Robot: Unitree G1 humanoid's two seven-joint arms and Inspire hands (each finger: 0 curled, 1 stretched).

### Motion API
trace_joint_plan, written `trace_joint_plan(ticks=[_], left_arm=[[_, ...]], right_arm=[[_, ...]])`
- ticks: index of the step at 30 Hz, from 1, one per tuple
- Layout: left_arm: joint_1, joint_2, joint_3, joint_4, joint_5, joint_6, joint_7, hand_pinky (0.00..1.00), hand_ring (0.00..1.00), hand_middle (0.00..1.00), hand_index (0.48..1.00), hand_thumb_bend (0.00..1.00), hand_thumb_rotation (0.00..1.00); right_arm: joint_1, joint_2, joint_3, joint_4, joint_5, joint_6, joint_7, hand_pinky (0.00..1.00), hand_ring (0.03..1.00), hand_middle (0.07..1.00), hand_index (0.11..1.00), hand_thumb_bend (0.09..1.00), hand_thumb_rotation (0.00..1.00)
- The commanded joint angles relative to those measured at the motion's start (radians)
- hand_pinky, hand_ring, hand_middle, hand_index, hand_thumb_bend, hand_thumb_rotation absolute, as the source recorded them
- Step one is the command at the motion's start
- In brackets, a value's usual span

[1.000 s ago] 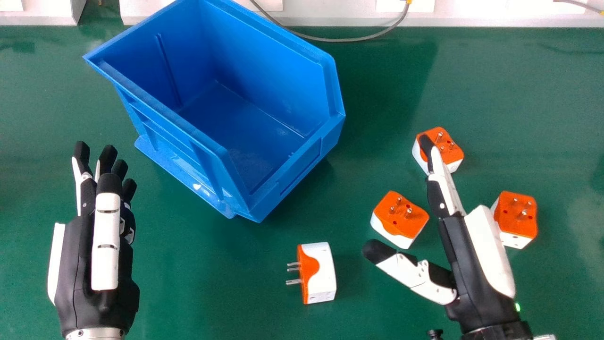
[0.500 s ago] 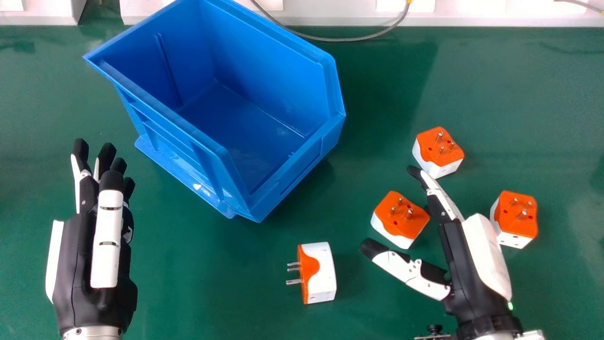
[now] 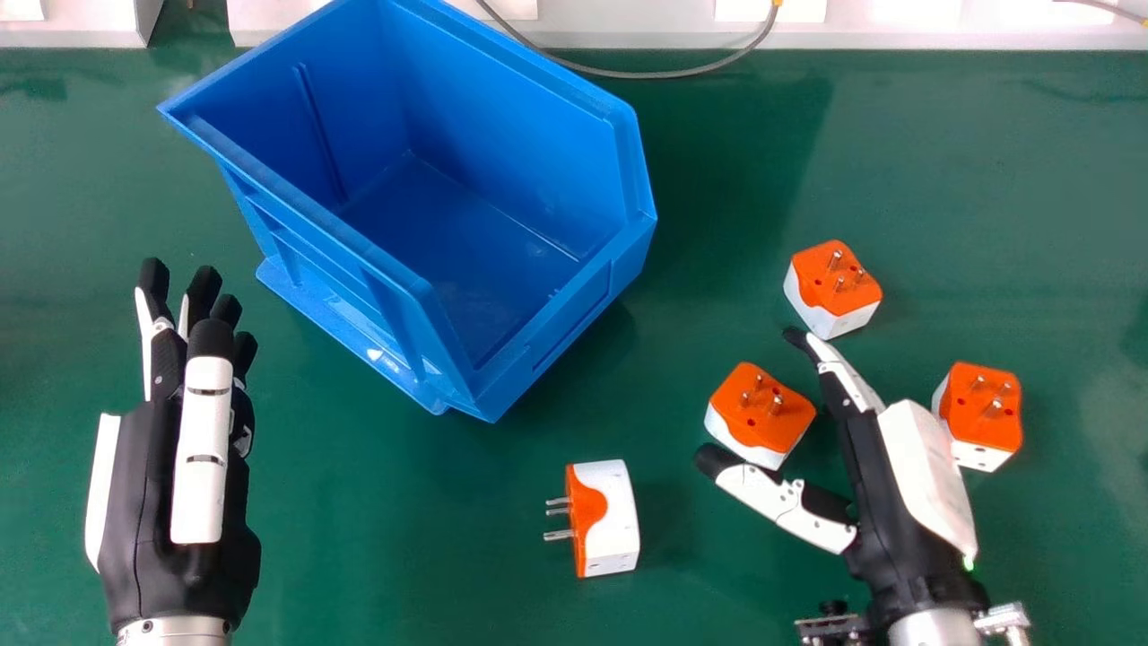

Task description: Pick all objects and put in blue box

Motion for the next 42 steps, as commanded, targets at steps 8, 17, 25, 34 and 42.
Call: trace_joint_plan(ticks=[8, 17, 25, 34, 42], left_arm=[[0.009, 0.013, 0.009, -0.033, -0.014, -0.005, -0.007, 1.00, 1.00, 0.99, 0.997, 0.56, 0.78], [0.022, 0.012, 0.005, -0.062, -0.020, 0.015, 0.000, 1.00, 1.00, 1.00, 0.992, 0.52, 0.79], [0.015, 0.009, 0.005, -0.064, -0.026, 0.019, -0.001, 1.00, 1.00, 1.00, 1.000, 0.50, 0.79], [0.011, 0.009, 0.007, -0.064, -0.036, 0.019, -0.002, 1.00, 1.00, 0.99, 0.982, 0.51, 0.78], [0.014, 0.006, 0.005, -0.076, -0.037, 0.027, 0.002, 1.00, 1.00, 1.00, 0.997, 0.53, 0.78]], right_arm=[[-0.028, -0.010, 0.006, 0.012, 0.012, 0.060, 0.004, 0.81, 0.900, 0.913, 0.890, 0.592, 0.69], [-0.036, -0.014, 0.027, 0.040, -0.004, 0.118, -0.011, 0.81, 0.894, 0.904, 0.876, 0.577, 0.58], [-0.039, -0.050, 0.086, 0.024, -0.101, 0.202, -0.037, 0.79, 0.874, 0.882, 0.858, 0.577, 0.45], [-0.039, -0.065, 0.131, -0.044, -0.182, 0.352, -0.006, 0.75, 0.840, 0.850, 0.829, 0.583, 0.36], [-0.034, -0.067, 0.144, -0.154, -0.210, 0.490, 0.088, 0.73, 0.831, 0.842, 0.815, 0.559, 0.31]])
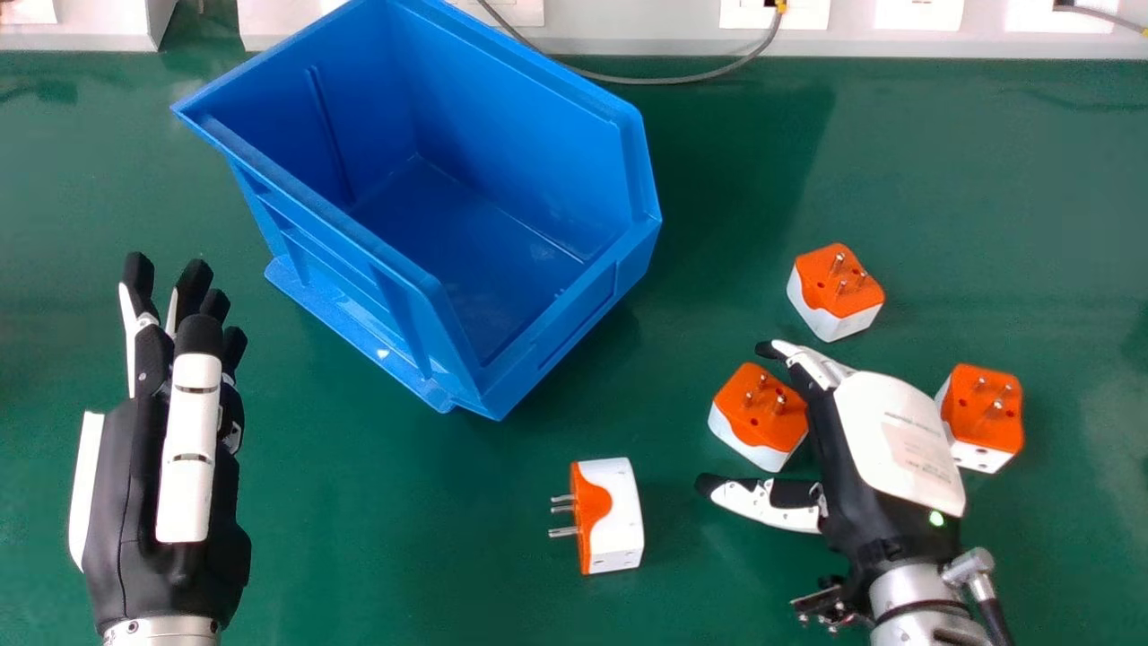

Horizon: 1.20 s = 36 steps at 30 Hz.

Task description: Pick all objects and put in blue box

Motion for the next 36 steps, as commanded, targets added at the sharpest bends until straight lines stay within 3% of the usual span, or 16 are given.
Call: trace_joint_plan(ticks=[1, 6, 8, 10, 11, 12, 14, 19, 23, 28, 30, 36], left_arm=[[0.001, -0.001, 0.005, -0.028, -0.008, -0.006, 0.000, 1.00, 1.00, 1.00, 0.996, 0.53, 0.78], [0.006, -0.001, 0.006, -0.037, 0.001, -0.005, 0.006, 1.00, 1.00, 0.99, 0.992, 0.50, 0.80], [0.005, 0.000, 0.008, -0.035, -0.010, -0.004, 0.000, 1.00, 1.00, 0.99, 0.987, 0.51, 0.79], [0.007, 0.008, 0.006, -0.039, -0.012, 0.005, -0.007, 1.00, 1.00, 1.00, 0.993, 0.52, 0.80], [0.007, 0.007, 0.008, -0.038, 0.001, 0.000, 0.001, 1.00, 1.00, 1.00, 0.997, 0.53, 0.81], [0.008, 0.005, 0.008, -0.040, -0.002, -0.001, -0.001, 1.00, 0.99, 0.99, 0.988, 0.53, 0.81], [0.009, 0.004, 0.008, -0.043, 0.004, -0.003, 0.002, 1.00, 1.00, 1.00, 0.990, 0.52, 0.81], [0.012, 0.010, 0.006, -0.053, 0.015, -0.001, 0.002, 1.00, 1.00, 1.00, 0.998, 0.51, 0.84], [0.012, 0.011, 0.006, -0.061, 0.015, 0.006, 0.006, 1.00, 1.00, 1.00, 0.998, 0.52, 0.85], [0.016, 0.010, 0.005, -0.072, 0.016, 0.012, 0.014, 1.00, 1.00, 1.00, 0.994, 0.49, 0.86], [0.017, 0.010, 0.004, -0.077, 0.016, 0.016, 0.018, 1.00, 1.00, 0.99, 0.990, 0.48, 0.86], [0.024, 0.004, 0.002, -0.101, 0.009, 0.042, 0.028, 1.00, 1.00, 1.00, 0.988, 0.45, 0.82]], right_arm=[[0.022, -0.018, -0.008, -0.014, -0.011, 0.091, 0.053, 0.73, 0.833, 0.845, 0.815, 0.554, 0.31], [0.022, -0.022, 0.007, -0.085, -0.054, 0.184, 0.115, 0.71, 0.825, 0.841, 0.808, 0.535, 0.29], [0.021, -0.023, 0.016, -0.106, -0.071, 0.217, 0.134, 0.70, 0.820, 0.837, 0.804, 0.529, 0.27], [0.020, -0.023, 0.022, -0.128, -0.084, 0.247, 0.166, 0.71, 0.827, 0.844, 0.812, 0.504, 0.28], [0.020, -0.022, 0.023, -0.132, -0.088, 0.254, 0.168, 0.71, 0.830, 0.847, 0.815, 0.497, 0.28], [0.019, -0.023, 0.025, -0.137, -0.093, 0.261, 0.175, 0.71, 0.824, 0.841, 0.811, 0.504, 0.27], [0.015, -0.023, 0.029, -0.143, -0.098, 0.278, 0.188, 0.71, 0.822, 0.838, 0.809, 0.495, 0.26], [0.005, -0.013, 0.037, -0.156, -0.110, 0.324, 0.214, 0.69, 0.801, 0.816, 0.787, 0.478, 0.07], [-0.005, 0.010, 0.029, -0.157, -0.092, 0.356, 0.223, 0.55, 0.735, 0.779, 0.746, 0.448, 0.00], [-0.019, 0.002, 0.052, -0.139, -0.122, 0.368, 0.192, 0.31, 0.464, 0.557, 0.615, 0.475, 0.00], [-0.028, 0.014, 0.058, -0.129, -0.140, 0.391, 0.165, 0.28, 0.435, 0.523, 0.599, 0.479, 0.00], [-0.033, 0.028, 0.054, -0.123, -0.127, 0.391, 0.109, 0.29, 0.443, 0.542, 0.585, 0.482, 0.00]])
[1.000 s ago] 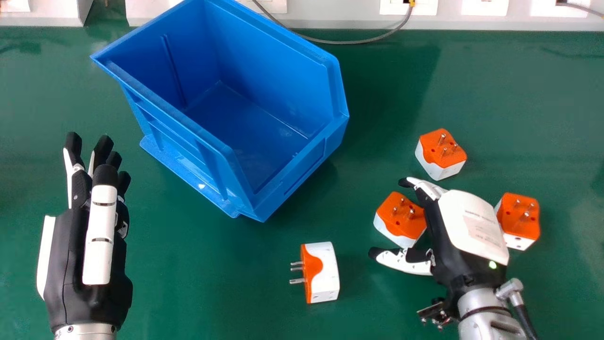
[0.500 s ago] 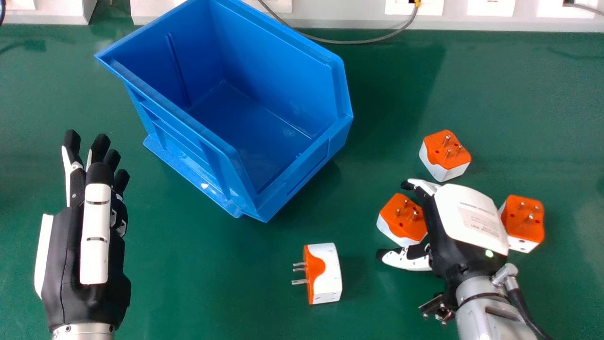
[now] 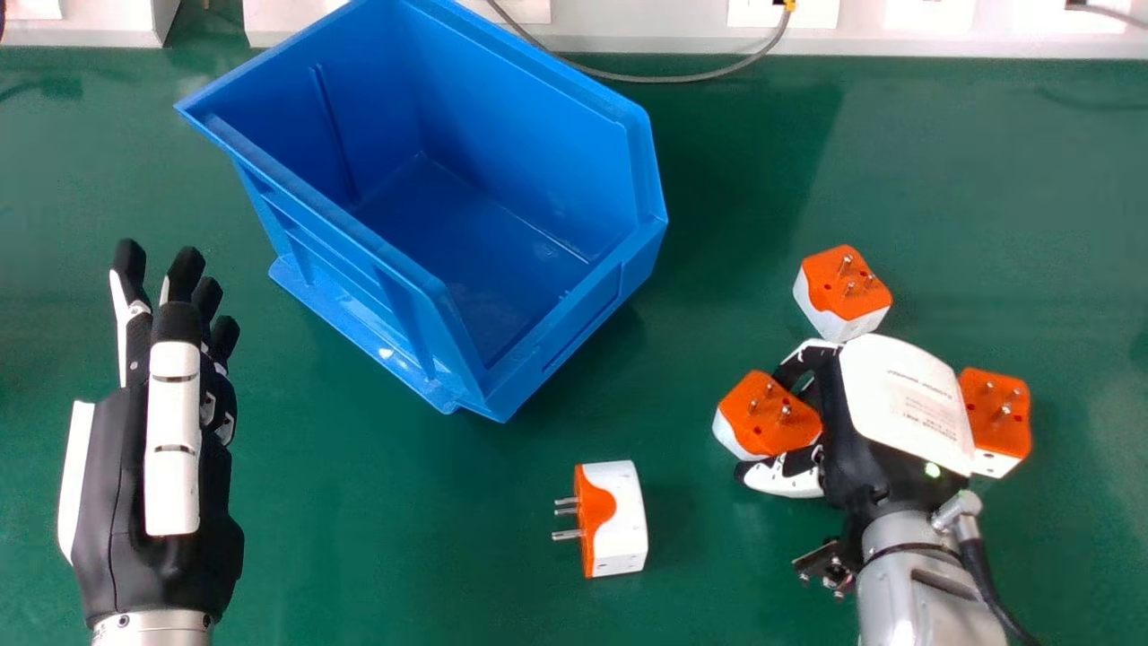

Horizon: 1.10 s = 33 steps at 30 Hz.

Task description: Pick all objects and put in blue box

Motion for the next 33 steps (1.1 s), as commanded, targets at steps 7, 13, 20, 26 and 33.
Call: trace_joint_plan(ticks=[7, 13, 20, 26, 33], left_arm=[[0.008, -0.007, -0.001, -0.037, 0.009, 0.002, 0.016, 1.00, 1.00, 0.99, 0.988, 0.45, 0.78], [0.008, -0.012, -0.006, -0.035, 0.016, -0.003, 0.020, 1.00, 1.00, 0.99, 0.989, 0.46, 0.74], [0.012, -0.017, -0.008, -0.035, 0.018, -0.008, 0.017, 1.00, 1.00, 1.00, 0.985, 0.48, 0.71], [0.011, -0.016, -0.006, -0.033, 0.036, -0.012, 0.022, 1.00, 1.00, 1.00, 0.990, 0.44, 0.72], [0.011, -0.019, -0.005, -0.029, 0.053, -0.018, 0.029, 1.00, 1.00, 1.00, 1.000, 0.46, 0.77]], right_arm=[[0.010, -0.009, -0.018, 0.020, 0.010, 0.037, -0.011, 0.37, 0.521, 0.694, 0.751, 0.467, 0.00], [0.015, -0.012, -0.022, -0.001, 0.032, 0.032, 0.019, 0.36, 0.518, 0.648, 0.540, 0.474, 0.00], [0.076, -0.045, -0.017, -0.185, 0.048, 0.029, 0.126, 0.28, 0.413, 0.527, 0.566, 0.486, 0.00], [0.139, -0.071, -0.020, -0.394, 0.055, -0.012, 0.194, 0.20, 0.367, 0.490, 0.534, 0.497, 0.00], [0.155, -0.055, -0.011, -0.541, 0.023, -0.060, 0.199, 0.10, 0.141, 0.405, 0.482, 0.506, 0.00]])
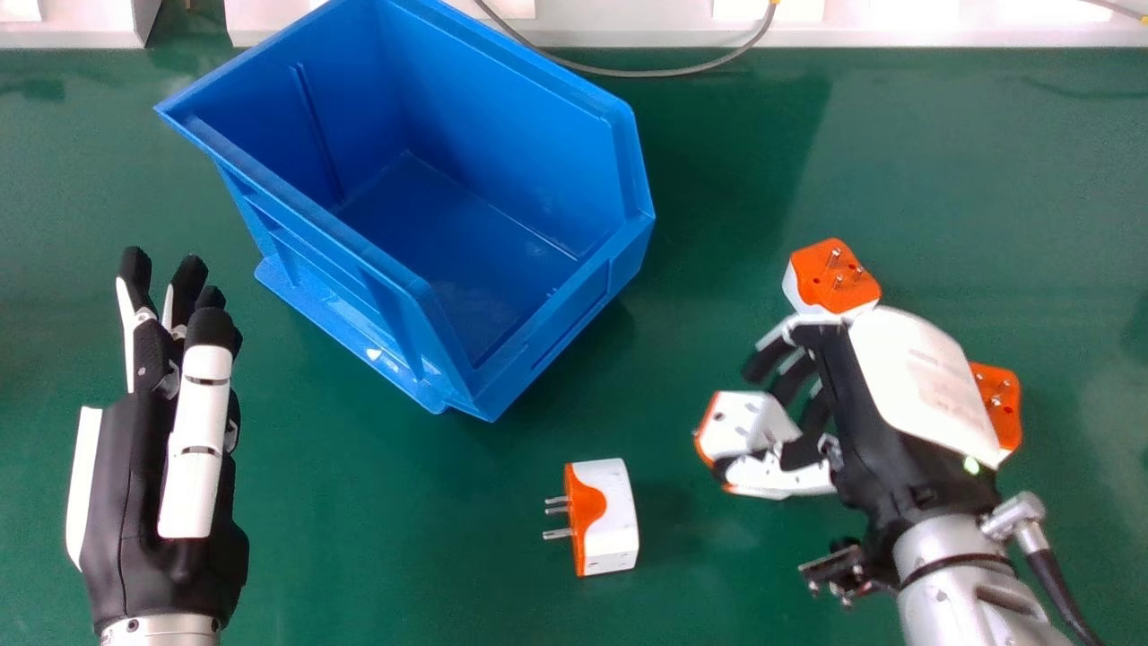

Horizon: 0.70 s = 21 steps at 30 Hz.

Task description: Pick all objects and put in blue box

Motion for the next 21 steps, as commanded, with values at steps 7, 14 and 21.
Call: trace_joint_plan(ticks=[7, 14, 21], left_arm=[[0.003, -0.003, -0.002, -0.025, 0.023, -0.023, 0.013, 1.00, 1.00, 1.00, 1.000, 0.44, 0.79], [0.012, -0.010, -0.003, -0.033, 0.010, -0.016, 0.008, 1.00, 1.00, 1.00, 1.000, 0.44, 0.78], [0.010, -0.006, -0.001, -0.025, 0.004, -0.020, -0.002, 1.00, 1.00, 1.00, 1.000, 0.43, 0.78]], right_arm=[[-0.066, 0.015, -0.022, -0.107, -0.021, -0.063, 0.004, 0.09, 0.125, 0.409, 0.489, 0.510, 0.00], [-0.130, -0.015, -0.068, -0.064, -0.009, -0.141, -0.018, 0.10, 0.136, 0.381, 0.497, 0.503, 0.00], [-0.169, 0.006, -0.075, -0.060, -0.009, -0.160, -0.012, 0.09, 0.119, 0.400, 0.485, 0.511, 0.00]])
